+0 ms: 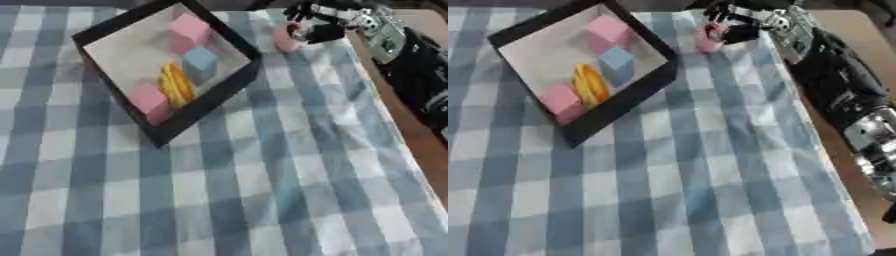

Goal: Pick up objects on the table and place them in the box.

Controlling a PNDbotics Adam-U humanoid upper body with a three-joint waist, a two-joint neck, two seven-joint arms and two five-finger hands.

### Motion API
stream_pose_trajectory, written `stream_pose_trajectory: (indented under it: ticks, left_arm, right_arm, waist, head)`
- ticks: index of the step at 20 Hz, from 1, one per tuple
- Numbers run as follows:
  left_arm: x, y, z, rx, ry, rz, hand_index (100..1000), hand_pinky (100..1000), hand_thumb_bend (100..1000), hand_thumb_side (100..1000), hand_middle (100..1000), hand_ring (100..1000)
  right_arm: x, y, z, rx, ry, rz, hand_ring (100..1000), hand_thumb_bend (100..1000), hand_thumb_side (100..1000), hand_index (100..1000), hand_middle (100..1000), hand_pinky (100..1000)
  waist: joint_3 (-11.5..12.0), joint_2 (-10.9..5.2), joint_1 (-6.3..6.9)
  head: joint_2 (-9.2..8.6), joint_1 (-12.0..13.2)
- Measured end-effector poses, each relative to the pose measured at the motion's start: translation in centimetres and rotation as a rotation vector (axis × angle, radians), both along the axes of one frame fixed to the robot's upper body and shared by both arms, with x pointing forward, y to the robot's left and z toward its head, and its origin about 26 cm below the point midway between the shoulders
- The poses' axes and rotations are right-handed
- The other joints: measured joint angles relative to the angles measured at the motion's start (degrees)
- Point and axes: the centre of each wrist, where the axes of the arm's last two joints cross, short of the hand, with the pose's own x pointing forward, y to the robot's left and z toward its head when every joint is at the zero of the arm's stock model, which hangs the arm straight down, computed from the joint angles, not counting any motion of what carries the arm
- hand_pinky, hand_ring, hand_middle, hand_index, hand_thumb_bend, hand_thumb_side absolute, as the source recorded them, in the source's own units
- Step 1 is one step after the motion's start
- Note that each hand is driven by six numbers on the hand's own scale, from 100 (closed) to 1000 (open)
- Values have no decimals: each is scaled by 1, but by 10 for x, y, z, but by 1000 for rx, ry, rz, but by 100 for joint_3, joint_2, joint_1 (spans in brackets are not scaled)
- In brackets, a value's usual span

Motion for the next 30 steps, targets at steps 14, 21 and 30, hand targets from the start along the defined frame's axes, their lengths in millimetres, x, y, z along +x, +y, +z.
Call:
stream_pose_trajectory:
  ticks: [14, 21, 30]
  left_arm:
    - [0, -1, 0, 2, -1, -4, 883, 918, 100, 662, 673, 739]
    - [0, -2, 0, 4, 3, -8, 884, 919, 100, 662, 673, 740]
    - [0, -2, 0, 6, 5, -10, 884, 920, 100, 663, 676, 741]
  right_arm:
    - [11, 17, -5, -92, -25, 15, 866, 100, 602, 918, 826, 888]
    - [12, 19, -8, -128, -40, 0, 826, 100, 321, 870, 786, 864]
    - [14, 22, -10, -78, -66, -20, 784, 100, 215, 775, 722, 836]
  waist:
    - [-11, 67, 3]
    - [-38, 70, 3]
    - [-52, 70, 3]
  head:
    - [-46, -2]
    - [-49, -2]
    - [-71, -2]
